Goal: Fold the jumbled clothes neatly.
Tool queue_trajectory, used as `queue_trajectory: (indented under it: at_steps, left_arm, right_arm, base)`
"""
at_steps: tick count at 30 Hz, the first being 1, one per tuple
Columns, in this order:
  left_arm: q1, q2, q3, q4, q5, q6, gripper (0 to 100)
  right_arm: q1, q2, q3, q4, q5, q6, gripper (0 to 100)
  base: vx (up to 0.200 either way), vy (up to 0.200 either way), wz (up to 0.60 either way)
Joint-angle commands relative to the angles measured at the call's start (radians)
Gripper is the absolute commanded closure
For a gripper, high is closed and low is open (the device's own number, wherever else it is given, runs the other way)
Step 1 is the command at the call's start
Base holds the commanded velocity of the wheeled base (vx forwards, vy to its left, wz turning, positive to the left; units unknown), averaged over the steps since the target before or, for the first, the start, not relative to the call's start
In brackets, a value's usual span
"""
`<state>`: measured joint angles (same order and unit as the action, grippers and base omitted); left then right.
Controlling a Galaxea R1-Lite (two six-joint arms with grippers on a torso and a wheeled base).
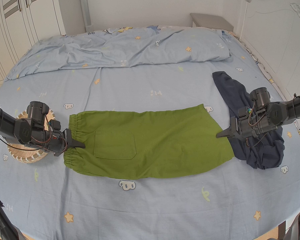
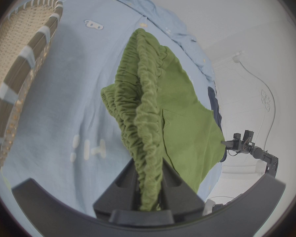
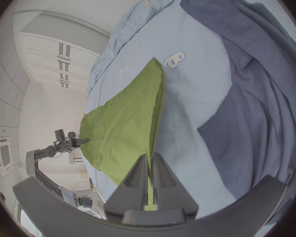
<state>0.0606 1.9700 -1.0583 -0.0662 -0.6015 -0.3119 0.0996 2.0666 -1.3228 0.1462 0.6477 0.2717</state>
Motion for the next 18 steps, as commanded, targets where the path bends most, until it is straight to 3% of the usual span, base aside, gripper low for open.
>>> queue_trajectory:
  at_steps: [1,10,18]
  left_arm:
    - [0.015,-0.031,0.038,0.071,0.000,0.056,100]
    - [0.070,-0.158,0.236,0.131,0.000,0.183,100]
    - [0.084,-0.295,0.420,0.126,0.000,0.217,100]
  right_arm:
    - [0.002,-0.097,0.083,0.003,0.000,-0.002,100]
    - [0.008,-0.244,0.313,-0.010,0.000,-0.006,100]
    - [0.083,-0.335,0.573,-0.080,-0.003,-0.011,100]
  base:
    - [0.000,0.000,0.00]
    - [0.000,0.000,0.00]
    - [0.000,0.000,0.00]
